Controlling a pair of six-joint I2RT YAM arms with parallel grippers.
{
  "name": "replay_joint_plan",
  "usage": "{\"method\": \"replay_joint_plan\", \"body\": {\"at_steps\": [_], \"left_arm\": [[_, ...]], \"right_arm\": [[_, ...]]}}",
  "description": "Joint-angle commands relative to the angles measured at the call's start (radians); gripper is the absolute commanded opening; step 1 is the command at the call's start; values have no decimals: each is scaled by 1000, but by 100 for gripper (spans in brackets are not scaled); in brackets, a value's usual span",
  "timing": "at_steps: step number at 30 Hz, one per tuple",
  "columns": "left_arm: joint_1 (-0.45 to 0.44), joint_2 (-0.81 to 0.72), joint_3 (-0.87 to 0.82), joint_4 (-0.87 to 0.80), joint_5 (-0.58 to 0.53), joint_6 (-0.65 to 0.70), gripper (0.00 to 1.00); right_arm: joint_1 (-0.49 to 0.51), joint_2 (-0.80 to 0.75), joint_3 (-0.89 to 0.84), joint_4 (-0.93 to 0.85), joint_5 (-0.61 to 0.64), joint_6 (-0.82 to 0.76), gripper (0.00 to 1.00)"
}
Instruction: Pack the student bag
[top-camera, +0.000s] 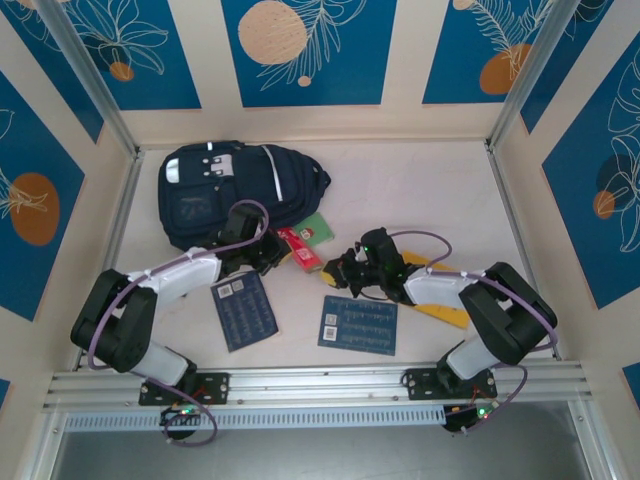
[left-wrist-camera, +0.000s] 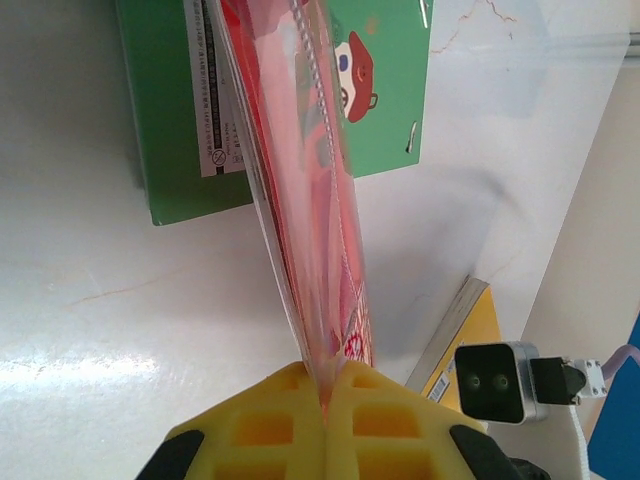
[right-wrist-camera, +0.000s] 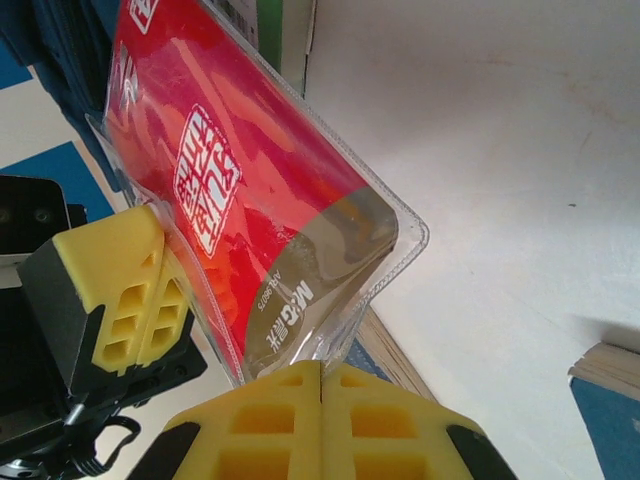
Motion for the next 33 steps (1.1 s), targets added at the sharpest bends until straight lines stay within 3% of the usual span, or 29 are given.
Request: {"method": "replay_joint_plan", "body": {"at_steps": [1, 3, 4, 7, 13, 19, 27, 33], "left_arm": [[-7, -34, 43, 19, -2, 26, 0], [-6, -55, 48, 14, -14, 26, 0], [-7, -72, 46, 16, -27, 20, 0], [-6, -137, 8, 64, -72, -19, 0], [-10, -277, -75, 157, -158, -91, 0], [-23, -381, -125, 196, -218, -113, 0], [-30, -419, -157, 203, -234, -131, 0], [-41, -420, -161, 215, -240, -134, 0]], "right_arm": [[4, -58, -21, -14, 29, -8, 13], [2, -89, -29, -27, 51, -17, 41], [2, -110, -33, -35, 67, -25, 50], [6, -154, -46, -16, 108, -28, 67], [19, -158, -62, 141, 130, 41, 84], [26, -105, -29, 333, 135, 60, 86], [58, -35, 50, 443, 164, 68, 77], [77, 24, 117, 469, 167, 86, 65]]}}
